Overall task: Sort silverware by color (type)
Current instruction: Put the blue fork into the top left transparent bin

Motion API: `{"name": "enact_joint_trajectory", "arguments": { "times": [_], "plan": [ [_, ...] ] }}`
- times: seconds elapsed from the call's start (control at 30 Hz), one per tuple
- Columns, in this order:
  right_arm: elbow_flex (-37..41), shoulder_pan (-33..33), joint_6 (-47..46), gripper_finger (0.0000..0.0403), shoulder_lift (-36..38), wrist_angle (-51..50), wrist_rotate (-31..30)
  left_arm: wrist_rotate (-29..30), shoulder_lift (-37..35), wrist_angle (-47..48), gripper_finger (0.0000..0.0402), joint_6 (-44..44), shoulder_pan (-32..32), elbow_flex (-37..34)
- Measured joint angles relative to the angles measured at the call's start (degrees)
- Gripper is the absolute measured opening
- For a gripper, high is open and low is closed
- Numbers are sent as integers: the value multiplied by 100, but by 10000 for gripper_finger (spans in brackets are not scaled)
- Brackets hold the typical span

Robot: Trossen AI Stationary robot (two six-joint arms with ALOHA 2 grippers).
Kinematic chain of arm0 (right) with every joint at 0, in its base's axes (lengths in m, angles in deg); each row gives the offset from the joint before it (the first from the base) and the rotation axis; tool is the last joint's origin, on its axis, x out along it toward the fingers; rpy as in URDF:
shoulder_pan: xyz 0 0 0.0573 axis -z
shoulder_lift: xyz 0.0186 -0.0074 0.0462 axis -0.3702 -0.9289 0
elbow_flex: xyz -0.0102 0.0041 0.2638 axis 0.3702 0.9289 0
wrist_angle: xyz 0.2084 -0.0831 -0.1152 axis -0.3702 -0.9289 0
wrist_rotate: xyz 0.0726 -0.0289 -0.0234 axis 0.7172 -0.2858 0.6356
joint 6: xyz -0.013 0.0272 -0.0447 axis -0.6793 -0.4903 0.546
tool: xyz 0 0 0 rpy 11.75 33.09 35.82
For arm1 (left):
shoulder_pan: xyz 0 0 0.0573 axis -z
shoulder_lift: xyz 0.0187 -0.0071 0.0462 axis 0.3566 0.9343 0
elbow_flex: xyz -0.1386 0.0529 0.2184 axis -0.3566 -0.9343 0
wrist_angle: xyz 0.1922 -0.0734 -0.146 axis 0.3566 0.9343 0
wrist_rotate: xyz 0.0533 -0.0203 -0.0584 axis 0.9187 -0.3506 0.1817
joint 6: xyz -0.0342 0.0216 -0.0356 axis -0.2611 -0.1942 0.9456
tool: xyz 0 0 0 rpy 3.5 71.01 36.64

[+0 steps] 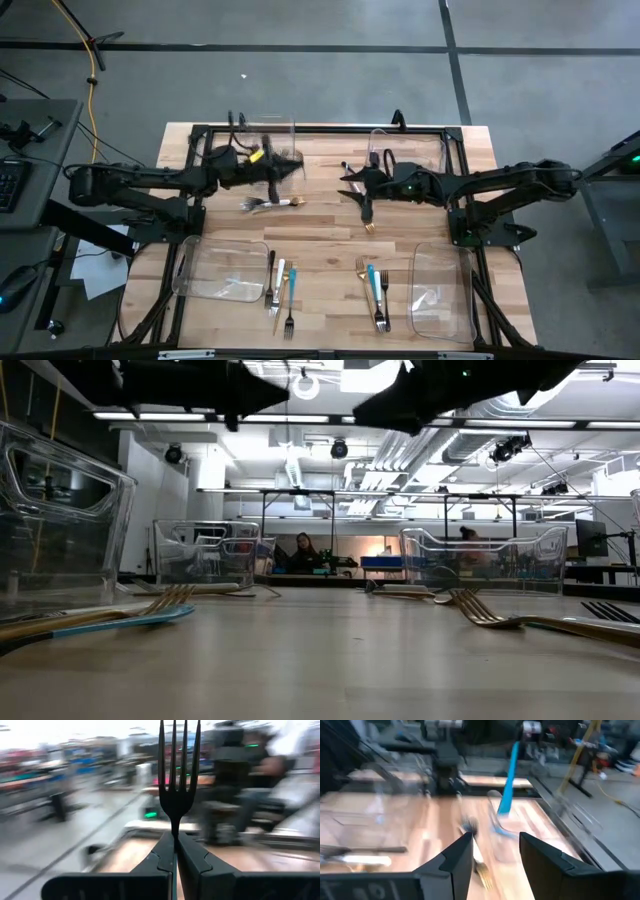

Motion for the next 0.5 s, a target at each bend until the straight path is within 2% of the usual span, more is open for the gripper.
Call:
{"name": "enact_joint_trajectory", "arguments": {
  "times": [0.1,0.3,0.5],
  "plan": [
    [0,2,-68,157,133,-325,-124,472,-223,1176,0,1,-475,198],
    [0,2,-148,157,198,-597,-293,554,64,3658,0,134,-1529,1148],
    [0,2,-264,157,198,-871,-419,465,909,4790,0,194,-2190,1599]
  ]
}}
